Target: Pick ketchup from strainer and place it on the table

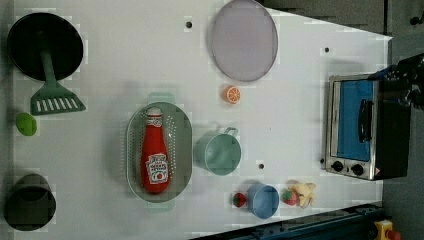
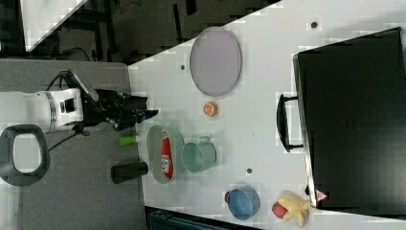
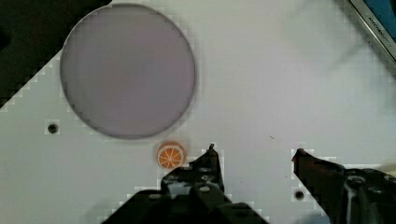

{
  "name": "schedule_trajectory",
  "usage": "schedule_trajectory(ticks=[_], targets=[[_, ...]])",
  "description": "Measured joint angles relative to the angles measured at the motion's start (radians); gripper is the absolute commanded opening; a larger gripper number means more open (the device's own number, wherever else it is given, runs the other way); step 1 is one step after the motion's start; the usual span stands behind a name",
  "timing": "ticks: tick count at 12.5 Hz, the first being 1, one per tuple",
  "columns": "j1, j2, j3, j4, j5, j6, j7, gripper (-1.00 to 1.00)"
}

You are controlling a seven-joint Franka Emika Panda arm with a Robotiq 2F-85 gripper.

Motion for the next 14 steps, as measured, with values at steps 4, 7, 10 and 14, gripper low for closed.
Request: schedule_trajectory(ticks=[4,7,10,14], targets=[[-0.076,-0.229,0.048,-0.104,0.020,-0.243,0.018,1.00],[-0.094,-0.295,0.093,-0.038,0.016,-0.165,0.018,1.00],[-0.091,-0.254,0.208,-0.033,0.012,-0.102,0.018,1.00],[-0.059,-0.113,0.407,-0.071,0.006,-0.095,0.021,1.00]])
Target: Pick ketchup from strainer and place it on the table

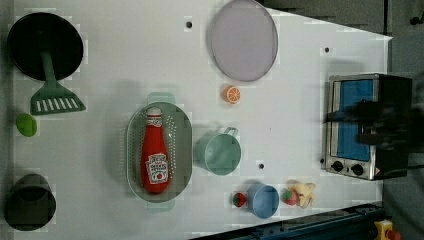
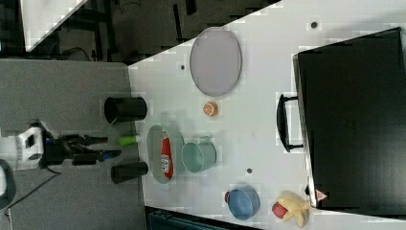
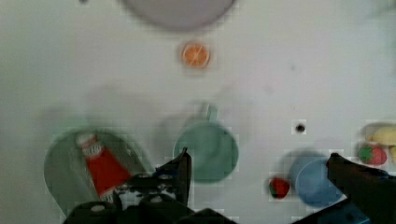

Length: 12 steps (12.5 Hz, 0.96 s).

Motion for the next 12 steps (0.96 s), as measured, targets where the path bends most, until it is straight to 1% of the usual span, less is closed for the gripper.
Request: schedule_trajectory(ticks=[4,6,8,10,12], targets=[[0.004,0.079,0.184,-0.030,0.010,0.008,0.013,1.00],[0.022,0.097,0.253,-0.053,0.009,0.066,0.013,1.00],[0.045,0.125,0.312,-0.086,0.007,0.186,0.014,1.00],[0.054,0.144,0.363,-0.140,0.006,0.335,0.017,1.00],[0.076,0.163,0.369,-0.222,-0.014,0.488,0.017,1.00]])
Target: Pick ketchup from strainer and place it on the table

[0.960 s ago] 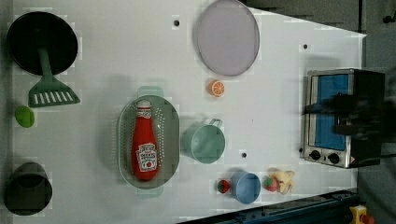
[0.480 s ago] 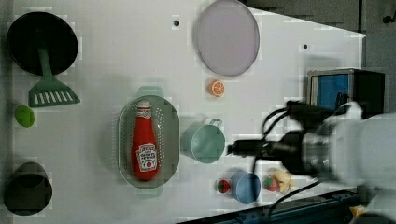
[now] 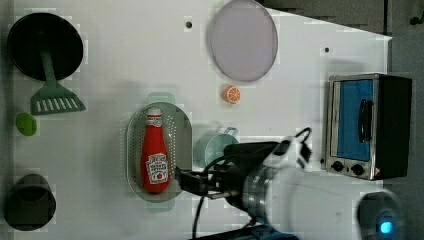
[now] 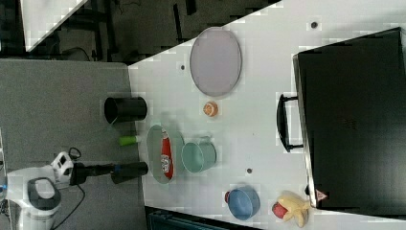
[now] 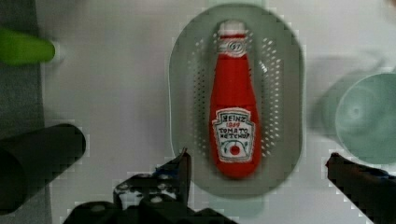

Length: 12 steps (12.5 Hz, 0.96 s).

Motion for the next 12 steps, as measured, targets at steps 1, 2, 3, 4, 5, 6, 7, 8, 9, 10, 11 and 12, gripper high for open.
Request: schedule_trajectory(ticks=[1,2,3,4,5,6,7,8,9,10,11,12], targets=[[0.002,0.024,0.003,-0.041,-0.036,0.090,0.001,1.00],[0.003,0.052,0.004,-0.090,-0.058,0.170,0.001,1.00],[0.002,0.084,0.003,-0.131,-0.078,0.232,0.002,1.00],[-0.003,0.116,0.004,-0.166,-0.098,0.281,0.008,1.00],[-0.006,0.152,0.005,-0.199,-0.100,0.318,0.020,1.00],[-0.007,0.189,0.003,-0.219,-0.108,0.343,0.028,1.00],[-0.007,0.229,0.002,-0.225,-0.133,0.363,0.043,1.00],[-0.005,0.269,0.000,-0.223,-0.158,0.380,0.056,1.00],[-0.002,0.309,-0.007,-0.223,-0.190,0.412,0.071,1.00],[-0.001,0.346,-0.012,-0.221,-0.215,0.441,0.086,1.00],[-0.003,0.373,-0.021,-0.223,-0.225,0.452,0.104,1.00],[-0.004,0.397,-0.030,-0.225,-0.245,0.462,0.124,1.00]])
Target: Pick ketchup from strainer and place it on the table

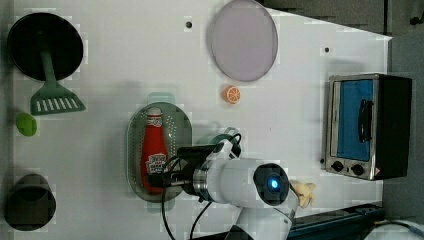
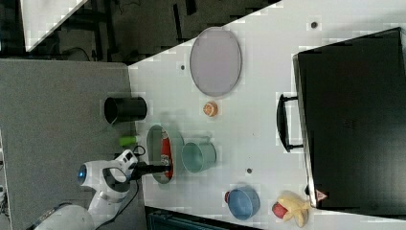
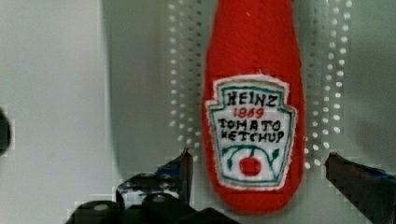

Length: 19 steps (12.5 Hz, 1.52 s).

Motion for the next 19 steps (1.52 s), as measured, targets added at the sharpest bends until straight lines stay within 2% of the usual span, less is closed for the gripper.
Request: schedule_trajectory(ticks=[2,4,5,8,12,15,17,19], targets=[[0.006,0.057,-0.027,0.008,-0.088,0.024,0.039,1.00],[0.018,0.082,-0.058,0.008,-0.095,0.052,0.081,1.00],[0.037,0.087,-0.084,0.014,-0.110,0.053,0.090,0.91],[0.070,0.103,-0.121,0.049,-0.121,0.055,0.110,0.23],[0.090,0.109,-0.124,0.076,-0.123,0.079,0.112,0.22],[0.089,0.031,-0.117,0.031,-0.111,0.034,0.113,0.22],[0.080,-0.055,-0.092,0.027,-0.031,-0.064,0.115,0.22],[0.060,-0.163,-0.051,0.041,0.097,-0.168,0.118,0.22]])
